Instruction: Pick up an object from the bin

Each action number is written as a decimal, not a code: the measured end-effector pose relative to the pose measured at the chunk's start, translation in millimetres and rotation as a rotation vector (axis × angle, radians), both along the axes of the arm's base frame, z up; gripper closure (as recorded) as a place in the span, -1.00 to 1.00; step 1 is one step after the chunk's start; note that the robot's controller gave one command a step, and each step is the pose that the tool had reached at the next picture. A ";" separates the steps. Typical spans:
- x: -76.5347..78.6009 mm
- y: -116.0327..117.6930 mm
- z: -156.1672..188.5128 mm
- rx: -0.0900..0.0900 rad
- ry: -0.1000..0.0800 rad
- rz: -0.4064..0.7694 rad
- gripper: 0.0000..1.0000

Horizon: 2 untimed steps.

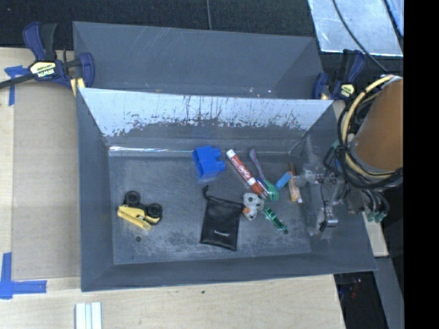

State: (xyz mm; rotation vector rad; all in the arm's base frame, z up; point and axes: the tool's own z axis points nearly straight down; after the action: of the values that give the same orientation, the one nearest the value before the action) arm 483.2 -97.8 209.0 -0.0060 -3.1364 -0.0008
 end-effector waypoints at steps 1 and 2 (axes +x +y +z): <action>1.8 0.5 4.2 -0.001 -0.009 0.004 -1.00; 1.5 -2.1 -92.0 -0.003 -0.013 -0.004 -1.00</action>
Offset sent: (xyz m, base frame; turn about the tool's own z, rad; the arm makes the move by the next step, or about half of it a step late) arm -0.0010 -0.0027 -0.1390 0.0097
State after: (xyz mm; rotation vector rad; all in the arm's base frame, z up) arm 484.6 -99.8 117.0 -0.0130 -3.1497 0.0033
